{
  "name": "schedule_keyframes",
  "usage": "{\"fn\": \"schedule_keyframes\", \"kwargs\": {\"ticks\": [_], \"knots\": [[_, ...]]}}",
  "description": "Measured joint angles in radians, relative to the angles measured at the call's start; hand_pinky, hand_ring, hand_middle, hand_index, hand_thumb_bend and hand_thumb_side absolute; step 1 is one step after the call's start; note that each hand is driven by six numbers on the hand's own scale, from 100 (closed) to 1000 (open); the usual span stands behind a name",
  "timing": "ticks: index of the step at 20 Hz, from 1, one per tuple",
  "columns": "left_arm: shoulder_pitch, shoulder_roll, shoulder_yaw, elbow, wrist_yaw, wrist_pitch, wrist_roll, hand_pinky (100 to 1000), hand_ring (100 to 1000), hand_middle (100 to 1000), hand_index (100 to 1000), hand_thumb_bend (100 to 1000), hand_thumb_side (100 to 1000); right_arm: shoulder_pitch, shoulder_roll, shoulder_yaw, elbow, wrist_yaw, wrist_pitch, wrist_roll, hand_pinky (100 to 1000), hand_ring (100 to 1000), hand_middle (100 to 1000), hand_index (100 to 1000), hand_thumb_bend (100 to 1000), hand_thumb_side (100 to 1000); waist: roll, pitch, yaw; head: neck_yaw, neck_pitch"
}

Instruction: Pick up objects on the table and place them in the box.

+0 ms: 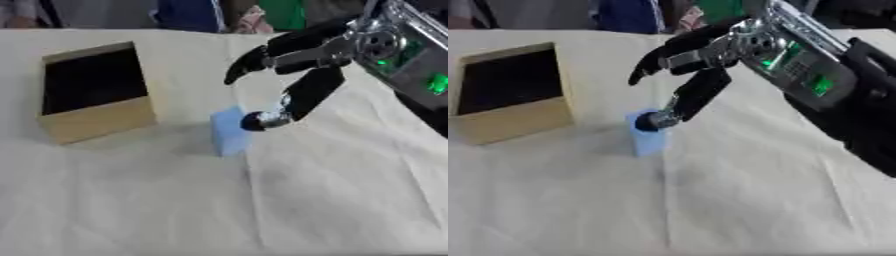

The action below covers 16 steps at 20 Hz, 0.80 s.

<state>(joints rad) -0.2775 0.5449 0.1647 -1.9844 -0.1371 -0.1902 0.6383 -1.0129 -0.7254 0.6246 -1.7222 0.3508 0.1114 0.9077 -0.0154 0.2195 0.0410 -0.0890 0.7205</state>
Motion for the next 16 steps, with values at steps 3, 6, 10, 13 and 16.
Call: {"fn": "schedule_keyframes", "kwargs": {"ticks": [3,6,10,13,16], "knots": [[0.000,0.000,0.000,0.000,0.000,0.000,-0.001,737,898,707,833,129,1000,-0.001,0.008,0.010,0.019,0.030,-0.007,-0.001,1000,1000,1000,1000,627,925,0.001,0.002,0.001,0.000,0.000],[0.000,0.000,0.000,0.000,0.000,0.000,-0.001,735,897,703,830,127,1000,-0.004,0.018,0.018,0.048,0.070,-0.021,-0.001,1000,1000,1000,1000,608,907,0.001,0.003,0.001,0.000,0.000],[0.000,-0.001,0.001,0.000,0.000,0.001,-0.003,734,896,700,828,126,1000,-0.007,0.034,0.029,0.083,0.111,-0.049,0.000,1000,1000,1000,1000,601,891,0.002,0.010,0.002,0.000,0.000],[0.000,-0.001,0.002,0.000,0.000,0.000,-0.005,733,895,698,827,123,1000,-0.008,0.043,0.035,0.102,0.129,-0.066,0.000,1000,1000,1000,1000,595,886,0.005,0.012,0.002,0.000,0.000],[0.000,-0.001,0.003,0.000,0.000,0.001,-0.007,732,895,696,825,122,1000,-0.009,0.047,0.036,0.111,0.140,-0.082,0.000,992,991,929,1000,522,856,0.005,0.015,0.002,0.000,-0.001]]}}
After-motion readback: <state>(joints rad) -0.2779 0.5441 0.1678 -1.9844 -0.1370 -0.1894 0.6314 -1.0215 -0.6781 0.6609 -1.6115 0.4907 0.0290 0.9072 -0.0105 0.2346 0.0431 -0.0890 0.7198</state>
